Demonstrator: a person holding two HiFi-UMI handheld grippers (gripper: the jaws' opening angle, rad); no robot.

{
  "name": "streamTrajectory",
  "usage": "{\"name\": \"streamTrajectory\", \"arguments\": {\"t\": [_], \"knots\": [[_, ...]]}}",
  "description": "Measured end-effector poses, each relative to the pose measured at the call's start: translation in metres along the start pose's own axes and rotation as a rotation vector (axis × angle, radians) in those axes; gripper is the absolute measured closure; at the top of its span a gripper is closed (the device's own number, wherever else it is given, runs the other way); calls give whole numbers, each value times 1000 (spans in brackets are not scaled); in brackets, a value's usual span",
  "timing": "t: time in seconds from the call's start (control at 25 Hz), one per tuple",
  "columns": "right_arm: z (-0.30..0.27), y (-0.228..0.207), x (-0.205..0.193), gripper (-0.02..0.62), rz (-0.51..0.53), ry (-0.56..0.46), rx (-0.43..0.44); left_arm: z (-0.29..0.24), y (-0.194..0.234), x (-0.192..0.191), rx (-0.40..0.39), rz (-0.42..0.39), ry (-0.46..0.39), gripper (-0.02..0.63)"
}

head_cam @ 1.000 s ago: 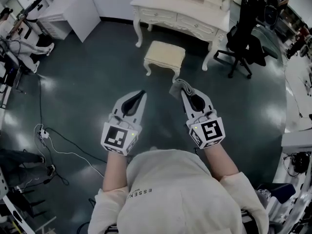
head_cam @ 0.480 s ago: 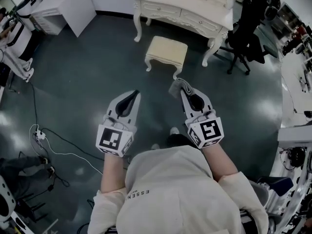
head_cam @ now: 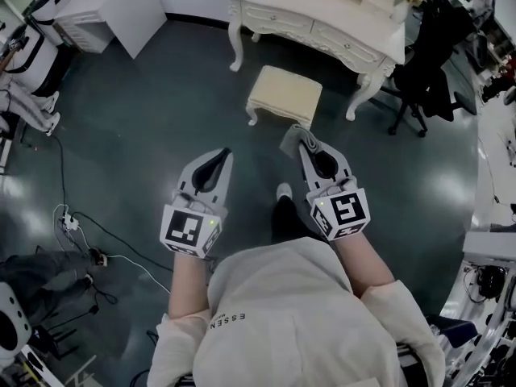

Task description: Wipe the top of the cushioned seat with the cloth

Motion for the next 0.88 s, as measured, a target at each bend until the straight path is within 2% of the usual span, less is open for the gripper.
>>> {"name": "streamTrajectory", "arguments": {"t": [0.36,0.56,0.88], "knots": [[-126,-114,12,568,-8,7,48,-158,70,20,22,4,13,603],[-174,-169,6,568,10,33,61,-234,94,23,17,15,8,603],[-240,-216,-22,568,-31,119,29,-320,134,6,-71,2,61,603]]}}
Point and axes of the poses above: the fingertips, and each gripper's own axes: z backward along the fingers, y to its left, x out of its top, the point moved 2 cm from there along z, backward along the fingers, and after that the axes turned 7 degrees about -x, right-handed, at the moved point
